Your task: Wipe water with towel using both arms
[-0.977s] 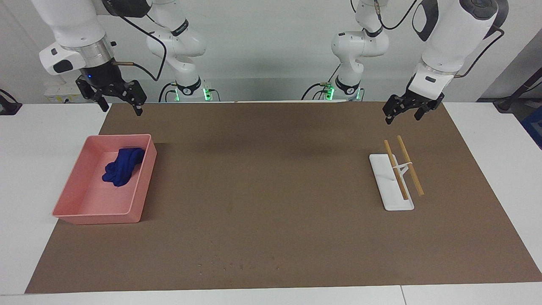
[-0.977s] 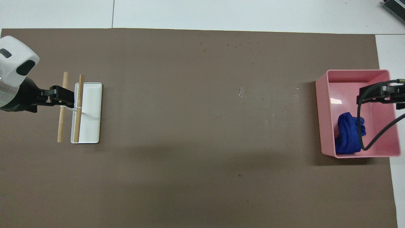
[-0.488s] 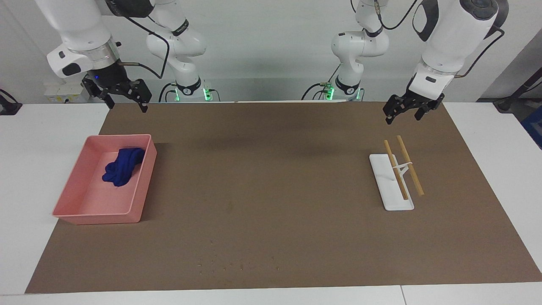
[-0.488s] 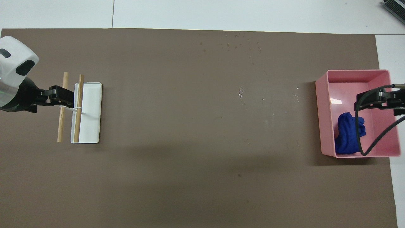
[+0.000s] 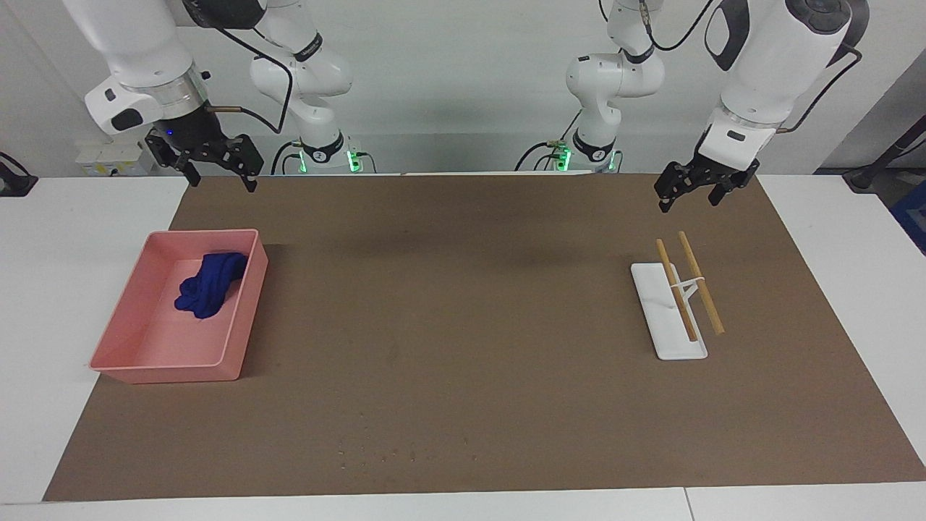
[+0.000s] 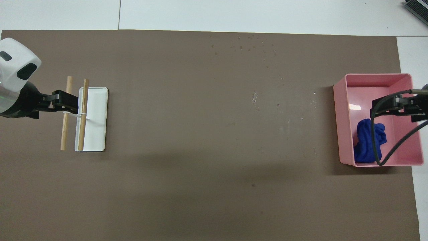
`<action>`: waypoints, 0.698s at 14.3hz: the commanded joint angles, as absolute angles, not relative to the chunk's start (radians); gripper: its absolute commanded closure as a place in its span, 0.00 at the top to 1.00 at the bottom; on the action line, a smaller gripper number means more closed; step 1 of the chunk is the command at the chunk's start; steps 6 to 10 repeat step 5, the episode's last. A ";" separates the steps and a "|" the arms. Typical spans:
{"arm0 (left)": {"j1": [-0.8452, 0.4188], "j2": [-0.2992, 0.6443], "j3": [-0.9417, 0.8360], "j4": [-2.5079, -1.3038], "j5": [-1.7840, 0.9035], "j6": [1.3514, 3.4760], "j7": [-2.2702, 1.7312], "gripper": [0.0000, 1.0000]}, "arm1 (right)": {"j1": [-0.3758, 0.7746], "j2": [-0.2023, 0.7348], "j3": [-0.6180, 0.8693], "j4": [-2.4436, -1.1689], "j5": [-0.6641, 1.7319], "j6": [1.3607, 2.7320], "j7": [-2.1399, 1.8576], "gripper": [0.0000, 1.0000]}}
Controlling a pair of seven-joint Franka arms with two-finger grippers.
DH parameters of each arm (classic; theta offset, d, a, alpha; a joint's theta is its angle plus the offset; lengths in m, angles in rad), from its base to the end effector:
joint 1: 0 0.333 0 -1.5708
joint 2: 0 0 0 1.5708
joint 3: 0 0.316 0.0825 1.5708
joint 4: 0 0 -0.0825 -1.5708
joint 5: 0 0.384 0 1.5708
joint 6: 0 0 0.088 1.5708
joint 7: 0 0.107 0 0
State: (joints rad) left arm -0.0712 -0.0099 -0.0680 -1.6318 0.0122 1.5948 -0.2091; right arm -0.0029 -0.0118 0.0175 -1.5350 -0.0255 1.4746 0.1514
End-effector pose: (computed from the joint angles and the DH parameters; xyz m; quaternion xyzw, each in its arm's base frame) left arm 0.5470 -0.0755 0.6032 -0.9993 -0.0347 0.0122 0.0087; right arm 0.5411 0.0050 0.6395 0.9972 -0.0692 -0.0232 0.0148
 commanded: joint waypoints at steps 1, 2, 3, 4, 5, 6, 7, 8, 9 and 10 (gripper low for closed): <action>-0.071 -0.037 -0.061 -1.667 0.021 1.620 -0.201 1.00 | -0.008 -0.011 0.017 -1.539 -0.005 1.471 0.156 1.00; -0.071 -0.037 -0.061 -1.674 0.021 1.621 -0.201 1.00 | -0.011 -0.014 0.017 -1.543 -0.005 1.477 0.155 1.00; -0.071 -0.038 -0.061 -1.674 0.021 1.623 -0.201 1.00 | -0.012 -0.015 0.017 -1.548 -0.005 1.486 0.153 1.00; -0.071 -0.038 -0.061 -1.677 0.021 1.623 -0.201 1.00 | -0.011 -0.017 0.017 -1.551 -0.005 1.486 0.155 1.00; -0.071 -0.038 -0.061 -1.677 0.021 1.623 -0.201 1.00 | -0.011 -0.018 0.017 -1.554 -0.005 1.485 0.155 1.00; -0.071 -0.038 -0.061 -1.677 0.021 1.623 -0.201 1.00 | -0.011 -0.018 0.017 -1.554 -0.005 1.485 0.155 1.00; -0.071 -0.038 -0.061 -1.677 0.021 1.623 -0.201 1.00 | -0.011 -0.018 0.017 -1.554 -0.005 1.485 0.155 1.00; -0.071 -0.038 -0.061 -1.677 0.021 1.623 -0.201 1.00 | -0.011 -0.018 0.017 -1.554 -0.005 1.485 0.155 1.00; -0.071 -0.038 -0.061 -1.677 0.021 1.623 -0.201 1.00 | -0.011 -0.018 0.017 -1.554 -0.005 1.485 0.155 1.00; -0.071 -0.038 -0.061 -1.677 0.021 1.623 -0.201 1.00 | -0.011 -0.018 0.017 -1.554 -0.005 1.485 0.155 1.00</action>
